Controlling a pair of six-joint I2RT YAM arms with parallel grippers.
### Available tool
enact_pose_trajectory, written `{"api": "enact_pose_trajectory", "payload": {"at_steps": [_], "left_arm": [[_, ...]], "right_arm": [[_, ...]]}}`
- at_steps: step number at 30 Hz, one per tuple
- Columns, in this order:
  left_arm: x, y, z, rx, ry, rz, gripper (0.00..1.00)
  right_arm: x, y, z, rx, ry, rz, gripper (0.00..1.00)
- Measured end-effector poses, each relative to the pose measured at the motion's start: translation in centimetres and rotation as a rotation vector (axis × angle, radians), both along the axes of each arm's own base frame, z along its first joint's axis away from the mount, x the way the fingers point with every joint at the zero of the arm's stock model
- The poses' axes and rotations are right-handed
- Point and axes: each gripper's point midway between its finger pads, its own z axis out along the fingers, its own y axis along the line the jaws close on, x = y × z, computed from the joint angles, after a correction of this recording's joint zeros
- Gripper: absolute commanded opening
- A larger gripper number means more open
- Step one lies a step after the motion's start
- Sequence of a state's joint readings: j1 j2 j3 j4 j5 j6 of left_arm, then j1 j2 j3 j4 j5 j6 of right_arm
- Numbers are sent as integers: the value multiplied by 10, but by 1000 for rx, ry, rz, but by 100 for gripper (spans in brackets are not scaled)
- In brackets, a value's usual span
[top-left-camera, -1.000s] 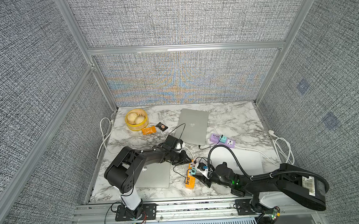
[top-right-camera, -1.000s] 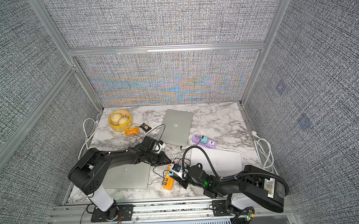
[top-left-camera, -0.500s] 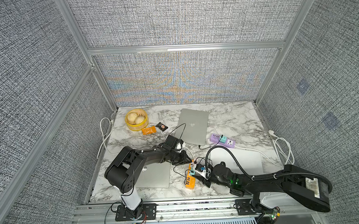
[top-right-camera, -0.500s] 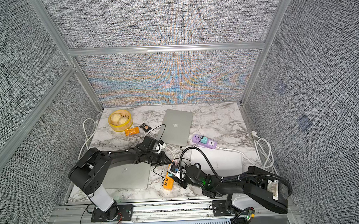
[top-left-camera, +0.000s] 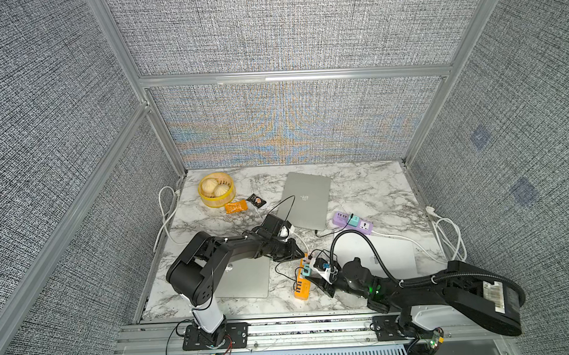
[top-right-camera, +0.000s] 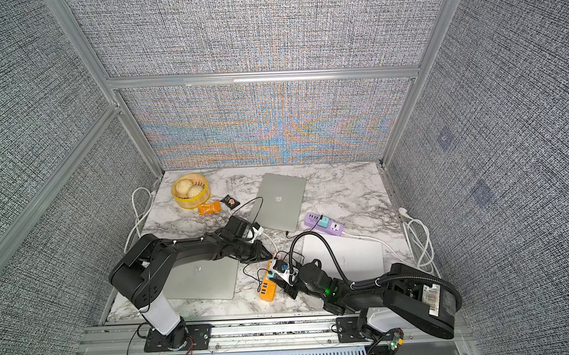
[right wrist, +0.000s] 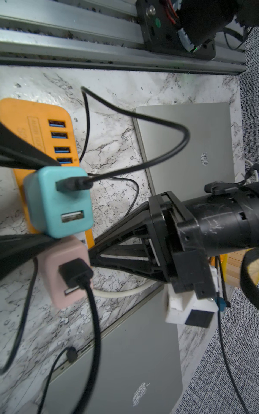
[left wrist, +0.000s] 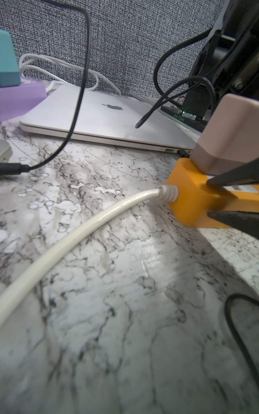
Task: Unplug the laptop charger
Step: Remove the plug from the socket.
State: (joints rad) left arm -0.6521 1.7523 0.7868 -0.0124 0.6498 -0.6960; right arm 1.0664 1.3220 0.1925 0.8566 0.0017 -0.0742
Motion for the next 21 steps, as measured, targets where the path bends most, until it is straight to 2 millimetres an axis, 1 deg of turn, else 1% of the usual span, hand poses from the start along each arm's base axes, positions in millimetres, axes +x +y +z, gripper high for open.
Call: {"api": "enact_pose_trajectory", "payload": {"at_steps": [7, 13, 17, 21], "left_arm": [[1, -1, 1, -2, -2, -1, 18], [7, -2, 11, 24, -5, 17, 18], [18, 6, 16, 103, -31, 58, 19], [26, 9, 30, 134, -63, 71, 20]], "right_arm": [[-1, 7, 17, 56, -12, 22, 25], [-5, 10, 31, 58, -45, 48, 26], [-9, 12, 42, 51, -68, 64, 25], [-9, 10, 48, 30, -89, 61, 25]]}}
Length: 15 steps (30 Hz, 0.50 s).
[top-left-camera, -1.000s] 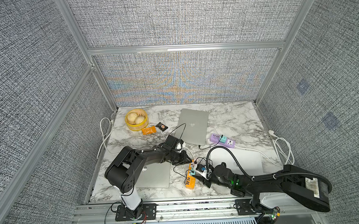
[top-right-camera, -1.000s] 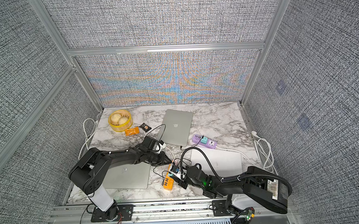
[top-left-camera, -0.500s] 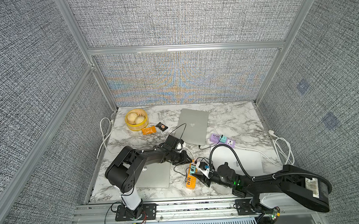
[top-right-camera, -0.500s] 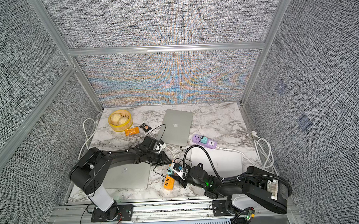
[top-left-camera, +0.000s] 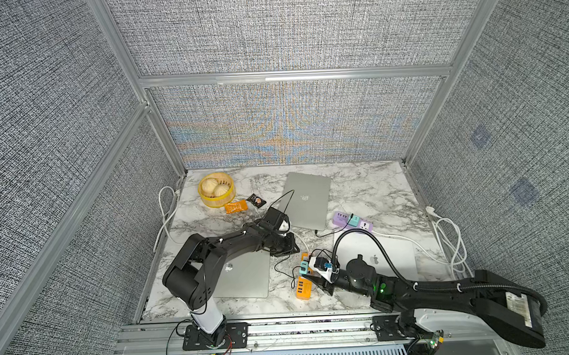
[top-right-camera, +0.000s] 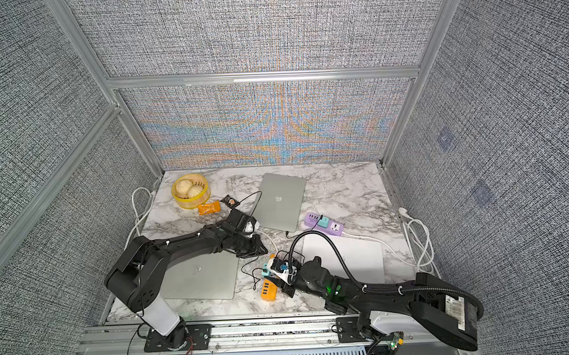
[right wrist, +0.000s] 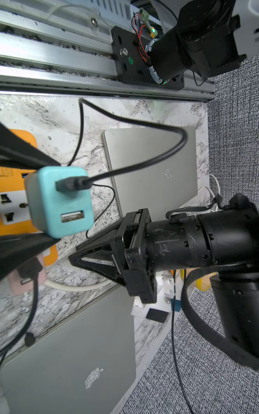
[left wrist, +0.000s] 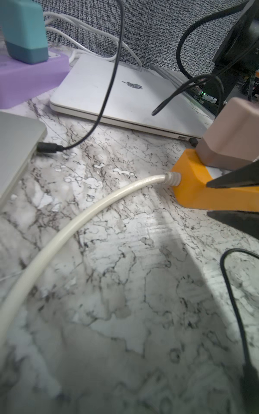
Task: Unplug the laptop charger
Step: Remove the plug from the socket.
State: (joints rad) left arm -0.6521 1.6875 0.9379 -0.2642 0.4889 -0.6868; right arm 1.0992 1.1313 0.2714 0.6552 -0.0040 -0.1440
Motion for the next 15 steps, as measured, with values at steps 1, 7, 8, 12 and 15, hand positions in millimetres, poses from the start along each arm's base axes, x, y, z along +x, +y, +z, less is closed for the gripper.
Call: {"api": "enact_pose_trajectory", "payload": {"at_steps": [1, 7, 8, 12, 15], "left_arm": [[2, 0, 4, 3, -10, 2, 20], [18, 11, 25, 13, -54, 44, 21], [21, 14, 28, 13, -59, 54, 22], [31, 40, 38, 24, -83, 130, 22], [35, 61, 44, 24, -95, 192, 22]], "right_arm": [[0, -1, 1, -5, -4, -1, 25], [2, -2, 10, -49, -27, -6, 26], [2, -1, 12, -58, -29, -5, 26], [5, 3, 18, -100, -37, 0, 26], [7, 7, 19, -143, -40, 9, 26]]}}
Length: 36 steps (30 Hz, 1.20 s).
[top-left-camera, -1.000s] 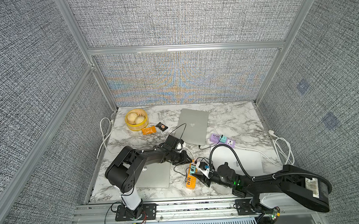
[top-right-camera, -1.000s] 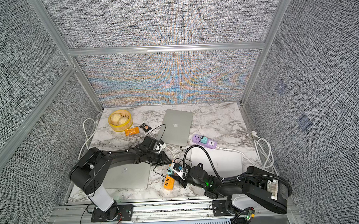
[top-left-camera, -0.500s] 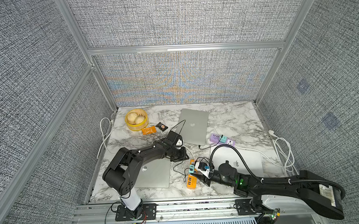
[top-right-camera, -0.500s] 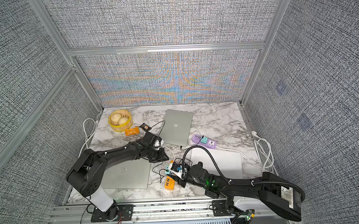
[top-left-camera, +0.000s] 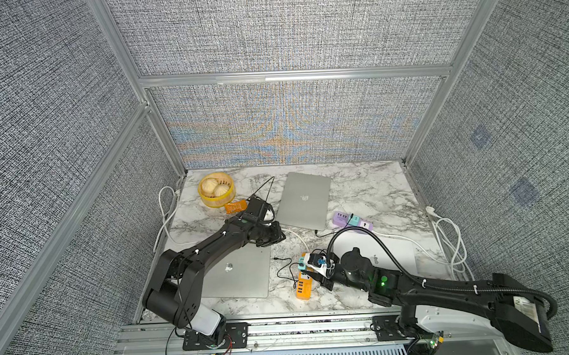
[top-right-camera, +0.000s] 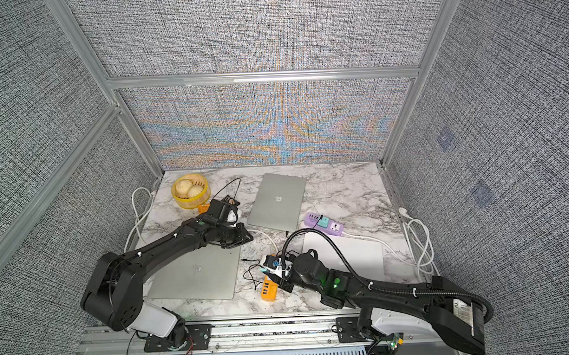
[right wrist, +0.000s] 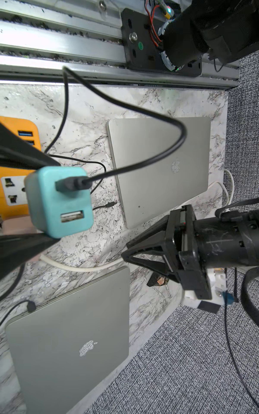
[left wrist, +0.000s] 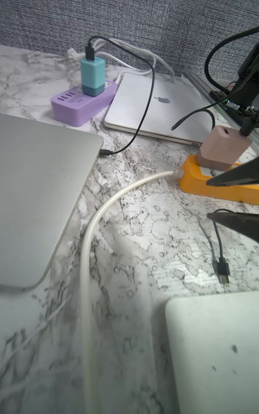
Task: Unplug the laptop charger
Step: Remove the plug from the socket, then place the plug at the center of the board.
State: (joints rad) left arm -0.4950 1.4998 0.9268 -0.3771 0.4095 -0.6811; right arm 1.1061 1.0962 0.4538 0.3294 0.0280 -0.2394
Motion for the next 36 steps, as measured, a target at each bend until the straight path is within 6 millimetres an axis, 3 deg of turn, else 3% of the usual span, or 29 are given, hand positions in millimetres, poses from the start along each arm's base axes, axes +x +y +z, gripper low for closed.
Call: {"api": "enact_pose_trajectory", "payload": {"at_steps": [5, 11, 27, 36], "left_arm": [[-3, 36, 4, 45, 5, 90, 22], [-11, 64, 5, 109, 29, 154, 23], [-37, 103, -11, 126, 66, 254, 24], [-48, 114, -15, 119, 71, 289, 24]], "right_arm": [[6, 11, 4, -97, -6, 18, 26], [15, 18, 5, -217, -19, 27, 26], [67, 38, 8, -459, 9, 50, 26], [85, 46, -14, -580, 66, 116, 26]]}}
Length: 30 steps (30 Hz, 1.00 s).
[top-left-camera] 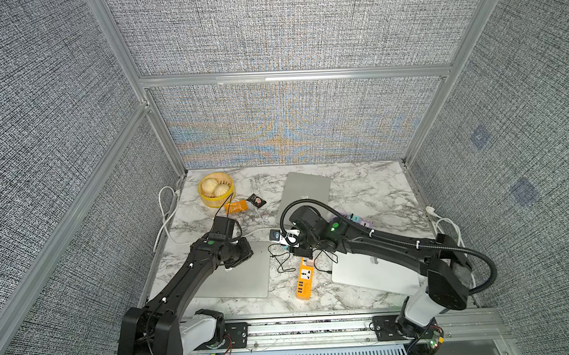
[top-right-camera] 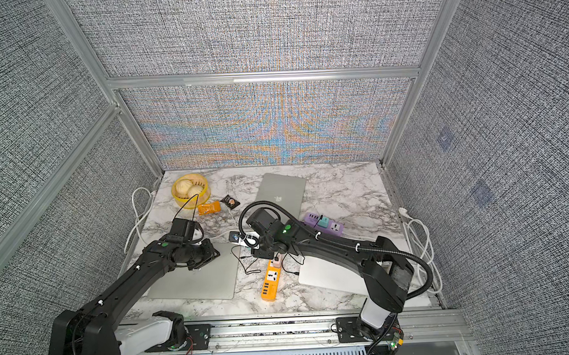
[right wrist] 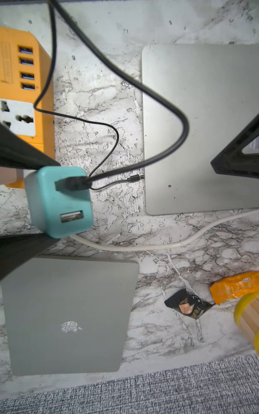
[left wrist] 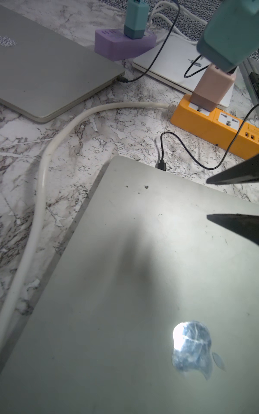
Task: Unplug the laptop charger
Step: Place the plug at the center of the board.
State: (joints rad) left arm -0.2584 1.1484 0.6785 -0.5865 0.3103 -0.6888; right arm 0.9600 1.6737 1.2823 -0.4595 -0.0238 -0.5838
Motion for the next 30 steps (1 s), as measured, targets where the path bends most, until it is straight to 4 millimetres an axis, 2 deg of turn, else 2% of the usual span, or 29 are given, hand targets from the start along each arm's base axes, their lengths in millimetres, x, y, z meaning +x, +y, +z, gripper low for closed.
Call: {"api": "enact_pose_trajectory", "payload": {"at_steps": [8, 13, 22, 30], "left_arm": [[-8, 9, -5, 2, 18, 28, 24], [-10, 11, -8, 0, 27, 32, 24], [-8, 12, -12, 3, 44, 42, 24], [-4, 12, -12, -6, 33, 46, 24]], "right_arm": [[22, 9, -26, -87, 64, -7, 26], [28, 15, -43, -146, 98, -9, 26], [46, 12, -68, -277, 106, -38, 26], [52, 13, -88, -347, 119, -28, 26]]}}
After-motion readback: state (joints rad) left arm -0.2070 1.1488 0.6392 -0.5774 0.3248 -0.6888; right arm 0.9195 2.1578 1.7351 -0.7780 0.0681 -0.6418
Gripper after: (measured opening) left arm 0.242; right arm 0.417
